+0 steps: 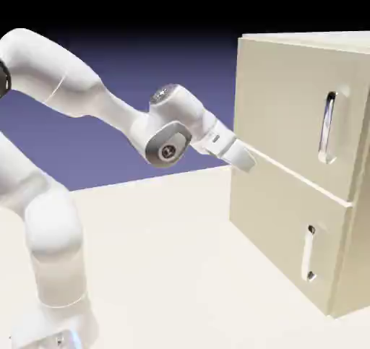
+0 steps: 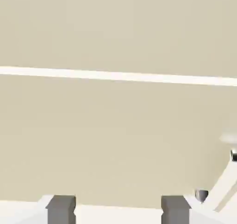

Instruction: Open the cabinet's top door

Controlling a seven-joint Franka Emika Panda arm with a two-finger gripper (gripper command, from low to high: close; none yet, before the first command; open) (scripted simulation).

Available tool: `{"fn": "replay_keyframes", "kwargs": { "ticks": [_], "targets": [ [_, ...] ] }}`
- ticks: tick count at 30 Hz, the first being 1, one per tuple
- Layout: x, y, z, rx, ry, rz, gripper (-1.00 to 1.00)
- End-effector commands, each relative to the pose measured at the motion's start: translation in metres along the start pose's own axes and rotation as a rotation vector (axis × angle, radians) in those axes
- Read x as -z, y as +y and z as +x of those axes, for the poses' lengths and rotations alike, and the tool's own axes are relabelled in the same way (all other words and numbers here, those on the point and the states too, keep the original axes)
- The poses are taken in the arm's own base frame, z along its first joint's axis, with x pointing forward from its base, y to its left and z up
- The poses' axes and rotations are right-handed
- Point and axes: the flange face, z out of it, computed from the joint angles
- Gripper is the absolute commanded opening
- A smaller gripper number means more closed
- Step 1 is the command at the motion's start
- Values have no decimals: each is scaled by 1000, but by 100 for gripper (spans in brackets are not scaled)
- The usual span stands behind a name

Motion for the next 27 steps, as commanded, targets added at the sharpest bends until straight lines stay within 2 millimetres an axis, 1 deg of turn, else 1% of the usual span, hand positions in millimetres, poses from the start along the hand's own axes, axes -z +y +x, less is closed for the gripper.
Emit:
{"fn": "replay_keyframes", "kwargs": {
  "ticks": [1, 8, 14, 20, 27],
  "targets": [
    [4, -5, 2, 6, 9, 11, 0],
    [34, -34, 18, 40, 73, 89, 0],
    [58, -49, 31, 59, 132, 152, 0],
    [79, -56, 44, 68, 193, 211, 0],
    [96, -54, 60, 66, 265, 277, 0]
  ]
}}
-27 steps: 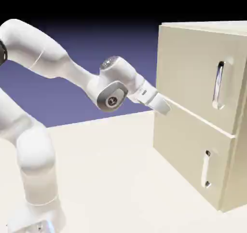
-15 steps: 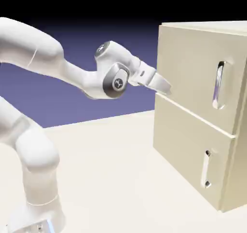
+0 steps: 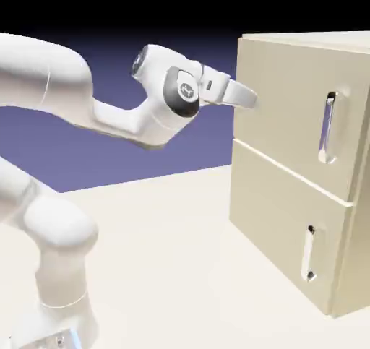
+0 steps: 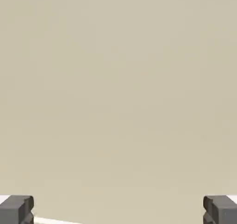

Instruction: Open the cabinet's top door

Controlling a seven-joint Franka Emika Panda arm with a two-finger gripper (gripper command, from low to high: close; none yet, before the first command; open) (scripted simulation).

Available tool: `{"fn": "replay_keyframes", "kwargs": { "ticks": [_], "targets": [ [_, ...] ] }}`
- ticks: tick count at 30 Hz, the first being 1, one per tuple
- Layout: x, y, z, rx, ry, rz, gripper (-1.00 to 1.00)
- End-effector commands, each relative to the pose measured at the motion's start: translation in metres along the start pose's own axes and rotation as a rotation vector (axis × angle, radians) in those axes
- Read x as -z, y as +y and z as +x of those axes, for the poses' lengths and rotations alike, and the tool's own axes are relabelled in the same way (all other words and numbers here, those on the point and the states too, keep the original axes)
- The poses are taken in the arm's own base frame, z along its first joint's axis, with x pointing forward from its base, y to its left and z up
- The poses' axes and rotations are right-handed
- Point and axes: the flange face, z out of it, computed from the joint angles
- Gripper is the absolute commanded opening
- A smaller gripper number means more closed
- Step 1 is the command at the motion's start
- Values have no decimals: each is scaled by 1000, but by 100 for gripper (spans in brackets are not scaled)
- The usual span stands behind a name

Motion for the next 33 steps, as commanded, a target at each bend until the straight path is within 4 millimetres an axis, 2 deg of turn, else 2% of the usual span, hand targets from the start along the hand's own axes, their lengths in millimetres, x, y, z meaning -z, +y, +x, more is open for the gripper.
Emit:
{"fn": "replay_keyframes", "kwargs": {
  "ticks": [1, 9, 17, 25, 33],
  "targets": [
    [1, 1, 3, -1, 11, 9, 0],
    [5, 15, 24, -15, 93, 72, 0],
    [-3, 43, 43, -37, 168, 127, 0],
    [-25, 80, 56, -63, 230, 175, 0],
    [-60, 125, 61, -86, 274, 215, 0]
  ]
}}
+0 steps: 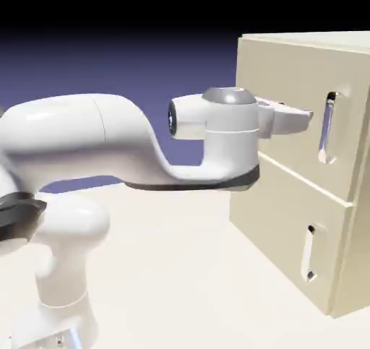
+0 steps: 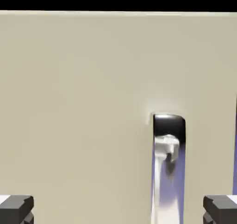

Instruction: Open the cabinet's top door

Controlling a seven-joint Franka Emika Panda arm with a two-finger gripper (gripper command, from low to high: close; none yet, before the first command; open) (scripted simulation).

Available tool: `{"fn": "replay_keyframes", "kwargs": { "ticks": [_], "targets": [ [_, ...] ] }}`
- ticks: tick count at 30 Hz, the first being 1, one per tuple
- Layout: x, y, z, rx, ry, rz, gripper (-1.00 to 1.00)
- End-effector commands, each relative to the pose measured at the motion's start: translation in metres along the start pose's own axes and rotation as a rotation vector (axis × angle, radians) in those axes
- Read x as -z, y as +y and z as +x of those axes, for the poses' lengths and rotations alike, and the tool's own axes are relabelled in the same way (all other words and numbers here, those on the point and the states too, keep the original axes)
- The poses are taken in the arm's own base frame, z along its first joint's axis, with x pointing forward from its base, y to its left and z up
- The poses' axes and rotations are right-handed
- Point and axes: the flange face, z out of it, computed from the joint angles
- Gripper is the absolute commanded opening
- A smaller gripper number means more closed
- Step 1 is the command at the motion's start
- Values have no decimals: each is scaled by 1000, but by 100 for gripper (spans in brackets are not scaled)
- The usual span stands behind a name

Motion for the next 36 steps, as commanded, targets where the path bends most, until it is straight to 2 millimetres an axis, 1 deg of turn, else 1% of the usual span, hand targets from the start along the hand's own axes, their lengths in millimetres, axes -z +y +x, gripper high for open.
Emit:
{"fn": "replay_keyframes", "kwargs": {
  "ticks": [1, 5, 7, 12, 13, 14, 24, 32, 36],
  "targets": [
    [-4, 7, -1, -2, 4, 4, 0],
    [-19, 36, -5, -11, 16, 22, 0],
    [-19, 38, -5, -11, 16, 22, 0],
    [-69, 36, -4, -11, 16, 22, 0],
    [-69, 36, -4, -11, 16, 22, -100],
    [-69, 36, -4, -11, 16, 22, -100],
    [-3, 19, -24, -13, 120, -82, -100],
    [48, -1, -45, -15, 206, -169, -100],
    [71, -11, -56, -15, 245, -209, -100]
  ]
}}
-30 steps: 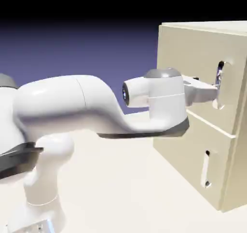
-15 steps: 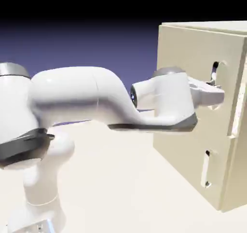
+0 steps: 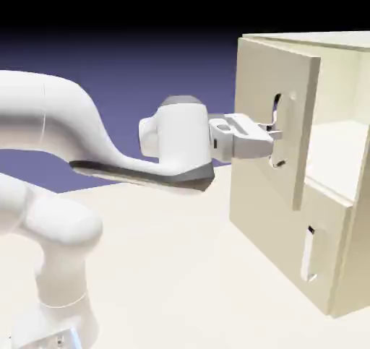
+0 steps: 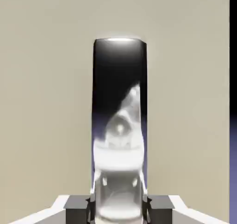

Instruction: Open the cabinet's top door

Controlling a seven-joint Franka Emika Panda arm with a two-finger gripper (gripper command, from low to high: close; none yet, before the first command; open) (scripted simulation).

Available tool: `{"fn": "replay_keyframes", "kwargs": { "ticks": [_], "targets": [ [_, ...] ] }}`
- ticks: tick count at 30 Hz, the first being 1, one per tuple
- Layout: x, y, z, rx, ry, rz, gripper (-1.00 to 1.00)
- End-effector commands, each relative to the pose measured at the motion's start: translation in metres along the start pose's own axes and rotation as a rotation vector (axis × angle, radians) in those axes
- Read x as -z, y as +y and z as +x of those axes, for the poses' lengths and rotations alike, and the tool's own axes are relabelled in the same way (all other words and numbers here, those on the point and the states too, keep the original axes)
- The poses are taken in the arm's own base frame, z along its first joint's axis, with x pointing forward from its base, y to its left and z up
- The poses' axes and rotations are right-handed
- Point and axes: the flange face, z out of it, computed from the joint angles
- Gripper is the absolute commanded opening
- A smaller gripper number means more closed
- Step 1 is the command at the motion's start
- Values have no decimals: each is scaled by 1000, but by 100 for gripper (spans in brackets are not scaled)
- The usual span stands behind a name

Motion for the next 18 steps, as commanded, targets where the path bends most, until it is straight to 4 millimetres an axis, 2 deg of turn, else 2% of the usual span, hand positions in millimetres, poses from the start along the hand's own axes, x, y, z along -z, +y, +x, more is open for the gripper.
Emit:
{"fn": "replay_keyframes", "kwargs": {
  "ticks": [1, 10, 18],
  "targets": [
    [7, -2, -2, -4, 11, -12, -100],
    [75, -22, -22, -4, 119, -121, -100],
    [122, -42, -41, -4, 198, -199, -100]
  ]
}}
